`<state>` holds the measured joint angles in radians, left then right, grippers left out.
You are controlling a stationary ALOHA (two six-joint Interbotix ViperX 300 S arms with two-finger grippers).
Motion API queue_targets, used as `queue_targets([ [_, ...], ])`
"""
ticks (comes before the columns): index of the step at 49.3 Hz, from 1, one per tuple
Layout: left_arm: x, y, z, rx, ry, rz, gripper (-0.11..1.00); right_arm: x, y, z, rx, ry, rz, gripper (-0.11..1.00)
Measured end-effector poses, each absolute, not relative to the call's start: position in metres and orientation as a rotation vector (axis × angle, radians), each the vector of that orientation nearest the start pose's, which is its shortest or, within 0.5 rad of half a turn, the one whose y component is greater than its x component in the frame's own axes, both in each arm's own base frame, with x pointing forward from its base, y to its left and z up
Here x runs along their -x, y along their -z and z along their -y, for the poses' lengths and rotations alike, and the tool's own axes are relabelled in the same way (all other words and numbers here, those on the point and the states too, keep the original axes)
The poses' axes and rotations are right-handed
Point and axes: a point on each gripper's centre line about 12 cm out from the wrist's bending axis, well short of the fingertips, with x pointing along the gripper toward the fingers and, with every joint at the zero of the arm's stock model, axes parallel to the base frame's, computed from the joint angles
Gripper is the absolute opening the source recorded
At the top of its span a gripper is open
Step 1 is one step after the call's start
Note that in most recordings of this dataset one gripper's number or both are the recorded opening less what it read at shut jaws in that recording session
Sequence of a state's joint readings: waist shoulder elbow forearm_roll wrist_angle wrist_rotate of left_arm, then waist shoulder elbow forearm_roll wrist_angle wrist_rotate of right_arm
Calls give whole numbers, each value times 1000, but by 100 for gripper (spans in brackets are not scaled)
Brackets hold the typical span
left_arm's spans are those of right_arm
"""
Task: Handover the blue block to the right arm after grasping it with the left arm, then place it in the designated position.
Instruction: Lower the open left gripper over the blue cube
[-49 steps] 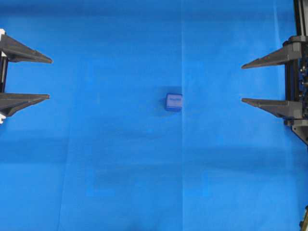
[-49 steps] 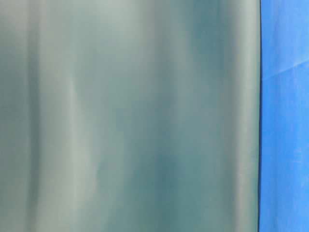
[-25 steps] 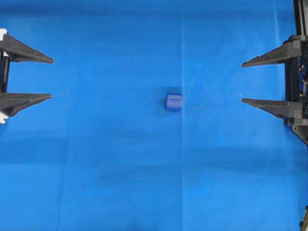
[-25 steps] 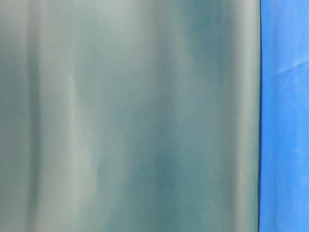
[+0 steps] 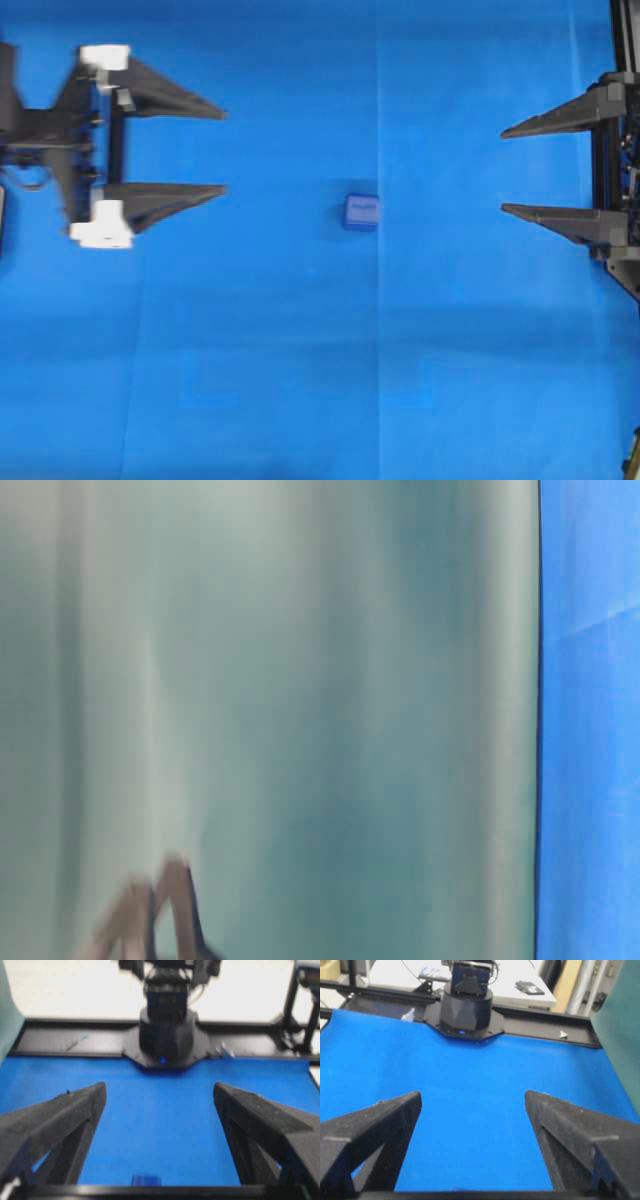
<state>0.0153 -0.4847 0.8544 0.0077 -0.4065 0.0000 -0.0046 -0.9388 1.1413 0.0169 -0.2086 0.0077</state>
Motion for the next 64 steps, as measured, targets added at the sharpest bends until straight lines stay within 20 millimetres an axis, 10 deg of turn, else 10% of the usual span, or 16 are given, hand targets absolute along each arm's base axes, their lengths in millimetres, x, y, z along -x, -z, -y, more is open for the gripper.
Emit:
queue_targets([
  [26,-426,-313,-11,-11,-24,-42,92,-206,-293,2,-24,10,8,98],
  [64,-462,-313,-14,5,-31,-353,92,-206,-293,2,-24,10,6,98],
])
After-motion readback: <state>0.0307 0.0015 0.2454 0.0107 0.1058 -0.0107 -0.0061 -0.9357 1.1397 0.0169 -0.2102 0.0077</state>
